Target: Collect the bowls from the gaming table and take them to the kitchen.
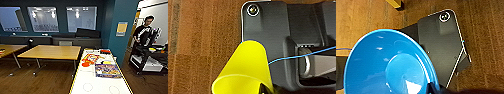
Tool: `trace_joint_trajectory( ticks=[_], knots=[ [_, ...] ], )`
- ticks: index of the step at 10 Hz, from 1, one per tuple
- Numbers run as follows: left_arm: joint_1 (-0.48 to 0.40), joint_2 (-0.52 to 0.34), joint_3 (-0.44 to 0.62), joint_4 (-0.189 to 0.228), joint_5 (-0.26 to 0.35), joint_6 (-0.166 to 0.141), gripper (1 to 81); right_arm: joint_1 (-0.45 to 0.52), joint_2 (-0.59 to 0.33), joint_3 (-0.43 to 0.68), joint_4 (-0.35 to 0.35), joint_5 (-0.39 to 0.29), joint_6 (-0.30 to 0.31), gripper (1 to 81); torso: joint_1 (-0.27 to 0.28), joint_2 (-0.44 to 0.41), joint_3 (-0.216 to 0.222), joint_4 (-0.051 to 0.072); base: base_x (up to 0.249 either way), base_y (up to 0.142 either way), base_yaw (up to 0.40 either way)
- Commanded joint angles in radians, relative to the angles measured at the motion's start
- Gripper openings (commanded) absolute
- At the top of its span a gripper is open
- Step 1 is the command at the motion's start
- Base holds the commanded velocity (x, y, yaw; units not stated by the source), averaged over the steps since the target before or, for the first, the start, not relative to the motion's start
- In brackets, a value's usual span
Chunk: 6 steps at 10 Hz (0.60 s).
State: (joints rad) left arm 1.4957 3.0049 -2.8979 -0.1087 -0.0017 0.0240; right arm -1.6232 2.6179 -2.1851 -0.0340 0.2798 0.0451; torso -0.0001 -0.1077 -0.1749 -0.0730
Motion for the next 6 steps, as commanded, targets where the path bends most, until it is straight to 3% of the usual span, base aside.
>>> trace_joint_trajectory(
  ticks=[1, 6],
  knots=[
    [-0.033, -0.113, 0.243, 0.107, -0.026, 0.019, 1.0, 0.024, 0.003, -0.051, -0.021, -0.054, -0.004, 1.0, 0.0, 0.0, 0.0, 0.0, 0.0, 0.0, 0.0],
    [-0.039, -0.05, 0.238, 0.129, -0.023, 0.017, 1.0, 0.018, 0.059, -0.109, -0.023, -0.054, -0.005, 1.0, 0.0, 0.0, 0.0, 0.0, 0.0, 0.0, 0.0]
  ],
)
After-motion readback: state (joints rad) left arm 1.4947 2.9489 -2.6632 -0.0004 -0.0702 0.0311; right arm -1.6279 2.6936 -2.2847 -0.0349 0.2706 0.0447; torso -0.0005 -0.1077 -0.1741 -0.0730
